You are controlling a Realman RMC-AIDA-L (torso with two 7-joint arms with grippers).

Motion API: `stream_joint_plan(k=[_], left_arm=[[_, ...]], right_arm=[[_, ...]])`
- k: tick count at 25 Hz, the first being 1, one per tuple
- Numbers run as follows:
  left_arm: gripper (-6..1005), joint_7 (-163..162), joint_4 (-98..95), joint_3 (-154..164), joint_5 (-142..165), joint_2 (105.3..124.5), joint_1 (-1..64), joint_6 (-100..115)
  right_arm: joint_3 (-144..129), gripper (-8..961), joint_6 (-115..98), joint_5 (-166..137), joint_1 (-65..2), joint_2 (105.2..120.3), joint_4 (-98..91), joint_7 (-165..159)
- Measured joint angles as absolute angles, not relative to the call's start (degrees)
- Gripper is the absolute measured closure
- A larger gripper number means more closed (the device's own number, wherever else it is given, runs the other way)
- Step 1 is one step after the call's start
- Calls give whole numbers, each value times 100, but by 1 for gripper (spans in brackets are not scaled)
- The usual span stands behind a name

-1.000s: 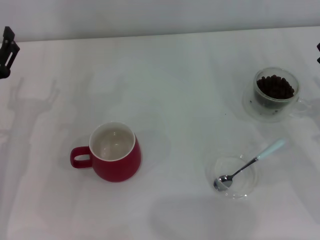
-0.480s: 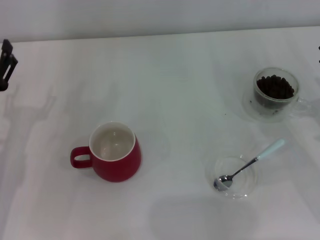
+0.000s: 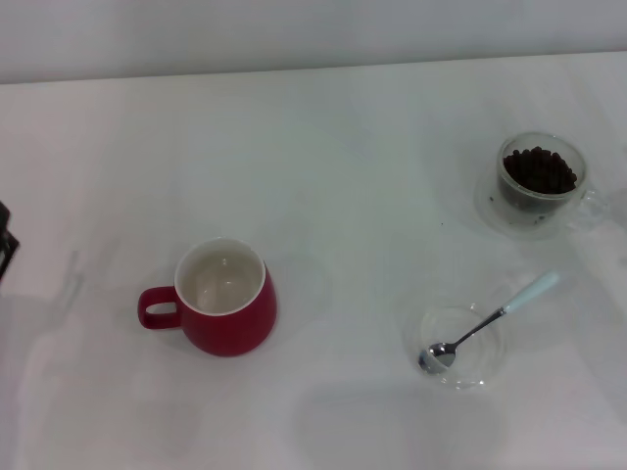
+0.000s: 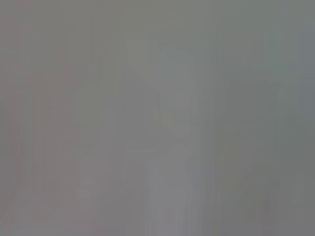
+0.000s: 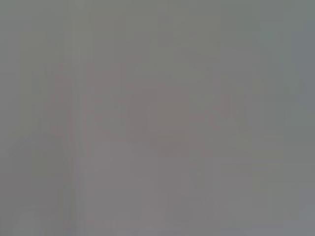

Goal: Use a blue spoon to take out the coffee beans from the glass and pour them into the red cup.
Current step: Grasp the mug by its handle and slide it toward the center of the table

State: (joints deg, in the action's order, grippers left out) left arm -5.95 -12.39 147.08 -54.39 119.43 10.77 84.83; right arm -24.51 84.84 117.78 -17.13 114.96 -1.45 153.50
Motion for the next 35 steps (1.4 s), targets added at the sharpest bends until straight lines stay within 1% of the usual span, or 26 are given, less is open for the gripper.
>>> stream_joint_plan(k=[4,13,22,26,35], left_arm=[[122,-598,-1273,14941,-5122,11960,879,8469],[122,-602,-1328,15955,-5088,11962,820,8451],[121,-603,-1365,16139,-5089,11961,425,8236],[121,-605,-1373,16148,-5090,11967,416,8093],[120,-607,-1448,16290,-5095,11971,610,7710]], right_arm=[[-2442,80,8434,11790,-1718,11496,-211,15349],[-2443,80,8210,11819,-1689,11496,-230,15356],[-2444,81,8147,11837,-1676,11496,-235,15390],[-2443,81,8138,11839,-1708,11496,-262,15390],[-2443,81,8158,11828,-1663,11496,-258,15366]])
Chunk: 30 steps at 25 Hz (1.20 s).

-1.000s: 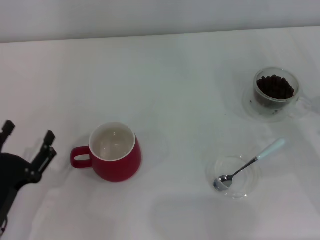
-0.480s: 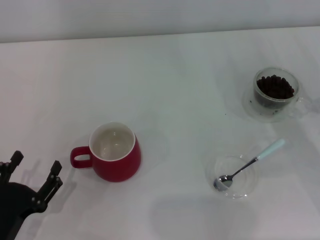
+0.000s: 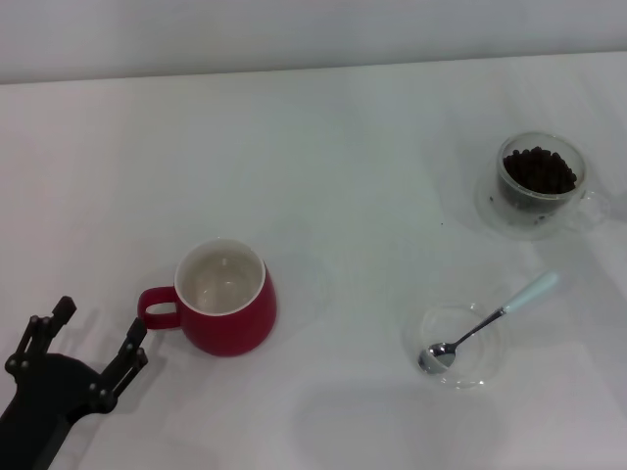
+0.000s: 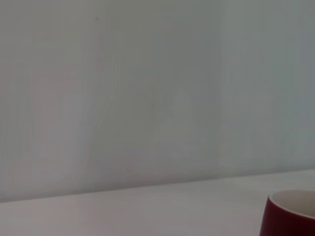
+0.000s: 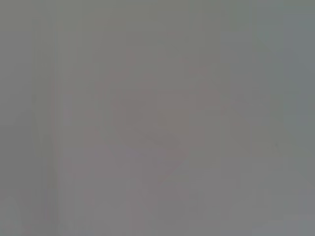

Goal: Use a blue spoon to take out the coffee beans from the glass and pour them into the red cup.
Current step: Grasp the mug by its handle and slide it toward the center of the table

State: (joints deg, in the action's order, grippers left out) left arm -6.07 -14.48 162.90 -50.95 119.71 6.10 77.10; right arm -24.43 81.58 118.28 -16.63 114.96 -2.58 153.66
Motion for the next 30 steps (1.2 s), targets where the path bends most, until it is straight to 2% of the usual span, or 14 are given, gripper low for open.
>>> stream_joint_plan(k=[30], left_arm=[[121,-552,-1397,16231,-5149,11962,1240,6998]], right_arm=[[-2434,82,8146,11829,-1605,11496,-166,15381]])
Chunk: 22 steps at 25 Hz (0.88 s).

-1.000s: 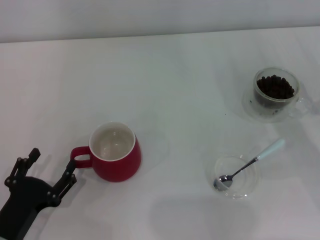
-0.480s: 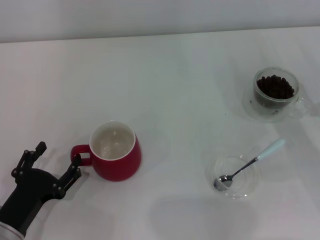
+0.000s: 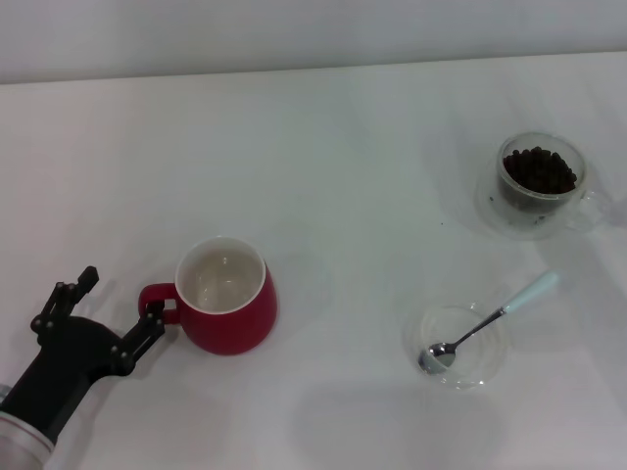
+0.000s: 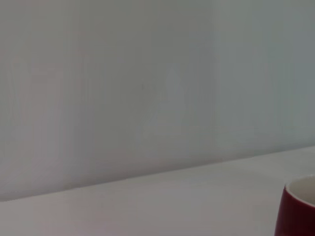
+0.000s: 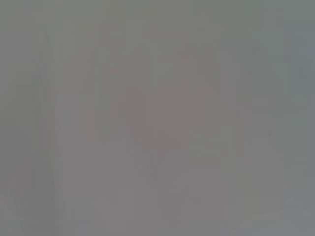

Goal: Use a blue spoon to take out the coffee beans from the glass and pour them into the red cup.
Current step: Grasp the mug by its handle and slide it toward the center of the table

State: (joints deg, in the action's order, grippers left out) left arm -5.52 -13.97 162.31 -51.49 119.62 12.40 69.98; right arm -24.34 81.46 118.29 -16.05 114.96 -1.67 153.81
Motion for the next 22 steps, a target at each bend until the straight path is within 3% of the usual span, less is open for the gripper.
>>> stream_joint_plan(k=[3,9,19,22], left_arm=[[124,-548,-1398,16238,-5150,11958,1309,6951],[259,-476,-1398,16277,-5114,11953,1358,6904],[499,-204,-1465,16284,-5048,11968,1325,6896],[637,-3,-1545,16286,-5027,11972,1338,6852]], right_arm=[[-2434,82,8142,11836,-1610,11496,-166,15386],[-2427,82,8138,11839,-1600,11496,-174,15388],[-2425,82,8054,11839,-1580,11496,-175,15390],[-2425,83,8042,11839,-1582,11496,-174,15390]])
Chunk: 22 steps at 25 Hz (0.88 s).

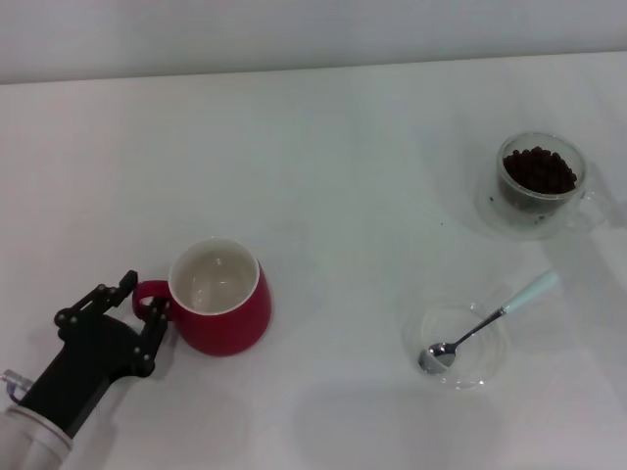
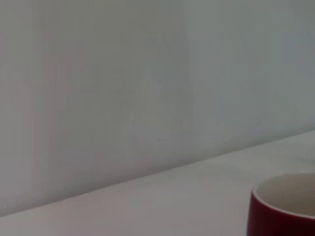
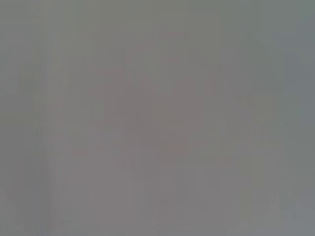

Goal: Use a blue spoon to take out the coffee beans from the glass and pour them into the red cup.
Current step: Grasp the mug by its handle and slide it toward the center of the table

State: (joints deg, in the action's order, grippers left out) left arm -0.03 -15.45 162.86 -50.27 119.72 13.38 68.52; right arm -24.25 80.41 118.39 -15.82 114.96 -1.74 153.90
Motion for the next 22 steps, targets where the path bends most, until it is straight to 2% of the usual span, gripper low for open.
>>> stream_joint_plan(k=[22], left_arm=[[635,80,-1673,16286,-4733,11976,1792,6501]], right_arm=[[-2425,83,8064,11837,-1635,11496,-197,15390]])
